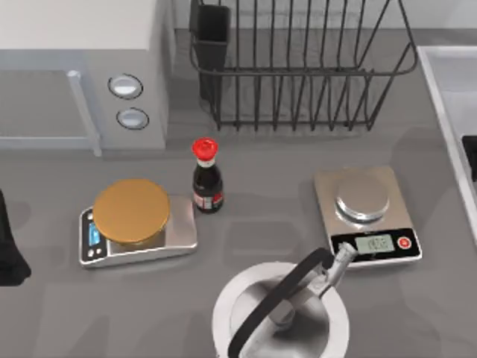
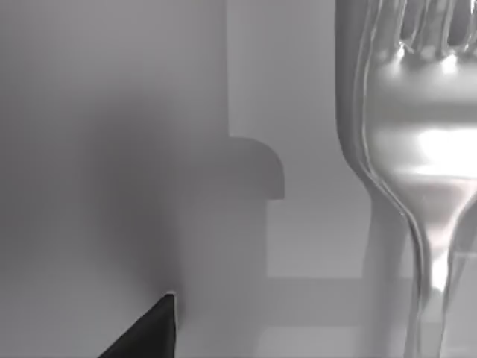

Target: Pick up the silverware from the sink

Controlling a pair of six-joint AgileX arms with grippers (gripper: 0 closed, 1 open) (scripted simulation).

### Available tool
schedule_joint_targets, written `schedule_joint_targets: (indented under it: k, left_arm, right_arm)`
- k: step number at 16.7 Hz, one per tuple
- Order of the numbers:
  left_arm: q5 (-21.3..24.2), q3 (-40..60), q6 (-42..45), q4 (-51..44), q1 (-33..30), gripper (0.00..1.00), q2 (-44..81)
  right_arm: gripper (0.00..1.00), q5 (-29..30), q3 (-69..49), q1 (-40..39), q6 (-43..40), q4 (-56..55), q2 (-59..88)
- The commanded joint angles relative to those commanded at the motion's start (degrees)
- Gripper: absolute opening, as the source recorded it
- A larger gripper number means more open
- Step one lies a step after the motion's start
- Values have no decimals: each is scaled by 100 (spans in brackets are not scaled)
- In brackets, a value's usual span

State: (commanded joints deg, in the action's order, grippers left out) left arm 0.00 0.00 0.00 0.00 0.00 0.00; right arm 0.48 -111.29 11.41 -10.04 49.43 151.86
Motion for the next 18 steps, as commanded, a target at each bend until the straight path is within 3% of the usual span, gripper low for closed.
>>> schedule_joint_targets:
  k: [3,16,18]
  left_arm:
    - [0,0,0,0,0,100,0]
    - [0,0,0,0,0,100,0]
    - [0,0,0,0,0,100,0]
  right_arm:
    - [100,0,0,0,0,0,0]
    - [2,0,0,0,0,0,0]
    - [0,0,0,0,0,0,0]
